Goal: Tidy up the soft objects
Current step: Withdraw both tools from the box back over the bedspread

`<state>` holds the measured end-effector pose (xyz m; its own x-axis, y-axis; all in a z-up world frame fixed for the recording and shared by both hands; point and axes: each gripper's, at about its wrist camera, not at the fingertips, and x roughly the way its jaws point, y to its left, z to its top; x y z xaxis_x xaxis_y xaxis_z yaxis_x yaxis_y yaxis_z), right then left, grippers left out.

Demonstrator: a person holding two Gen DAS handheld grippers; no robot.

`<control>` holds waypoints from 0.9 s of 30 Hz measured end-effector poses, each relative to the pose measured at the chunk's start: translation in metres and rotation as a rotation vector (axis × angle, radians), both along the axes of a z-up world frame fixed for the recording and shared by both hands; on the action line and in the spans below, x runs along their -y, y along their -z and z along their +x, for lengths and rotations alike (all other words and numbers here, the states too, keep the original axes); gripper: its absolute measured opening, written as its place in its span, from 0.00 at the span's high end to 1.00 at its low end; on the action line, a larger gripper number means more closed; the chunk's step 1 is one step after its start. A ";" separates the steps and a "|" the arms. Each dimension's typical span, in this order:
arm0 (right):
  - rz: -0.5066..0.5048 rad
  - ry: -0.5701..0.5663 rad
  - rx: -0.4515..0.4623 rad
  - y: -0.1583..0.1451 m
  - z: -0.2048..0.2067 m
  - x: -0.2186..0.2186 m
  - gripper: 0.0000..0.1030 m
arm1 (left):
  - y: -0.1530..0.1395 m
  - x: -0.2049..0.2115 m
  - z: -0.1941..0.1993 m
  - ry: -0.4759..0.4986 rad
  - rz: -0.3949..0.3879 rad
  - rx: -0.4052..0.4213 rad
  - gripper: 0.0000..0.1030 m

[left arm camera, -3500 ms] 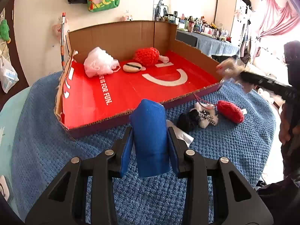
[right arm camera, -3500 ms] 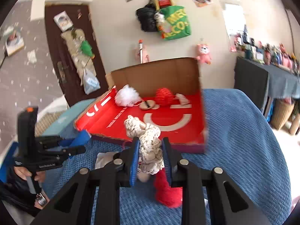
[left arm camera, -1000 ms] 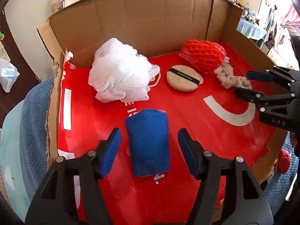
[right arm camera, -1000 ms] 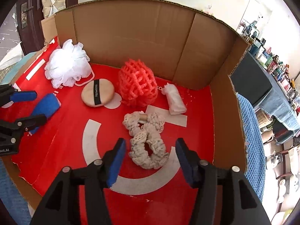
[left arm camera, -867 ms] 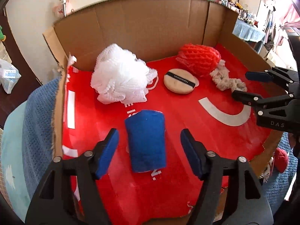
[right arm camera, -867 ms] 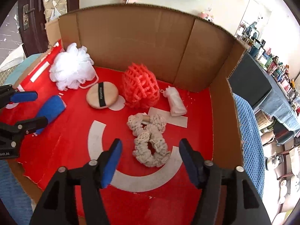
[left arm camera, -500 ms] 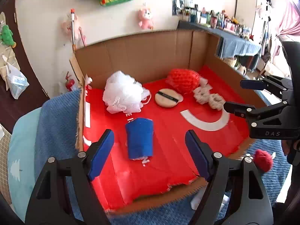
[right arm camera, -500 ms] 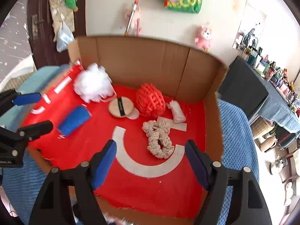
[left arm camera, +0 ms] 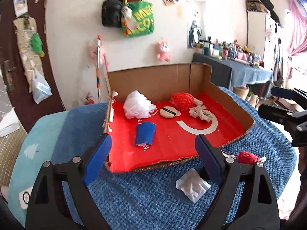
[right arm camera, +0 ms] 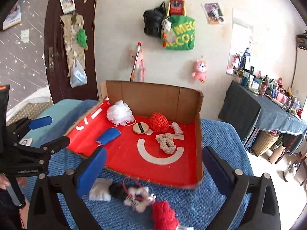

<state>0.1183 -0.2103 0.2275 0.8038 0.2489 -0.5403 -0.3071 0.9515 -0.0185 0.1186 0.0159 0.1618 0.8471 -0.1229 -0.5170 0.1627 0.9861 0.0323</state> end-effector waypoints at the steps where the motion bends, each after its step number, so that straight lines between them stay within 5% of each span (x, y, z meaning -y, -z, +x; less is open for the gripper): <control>1: 0.012 0.003 0.009 0.001 -0.008 0.002 0.01 | 0.001 -0.001 -0.006 -0.005 -0.005 0.010 0.12; 12: 0.075 0.073 0.087 0.049 -0.073 0.010 0.00 | 0.035 0.001 -0.054 -0.051 -0.053 0.085 0.08; 27: 0.115 0.149 0.033 0.116 -0.083 0.026 0.00 | 0.097 0.006 -0.069 -0.051 -0.056 -0.017 0.08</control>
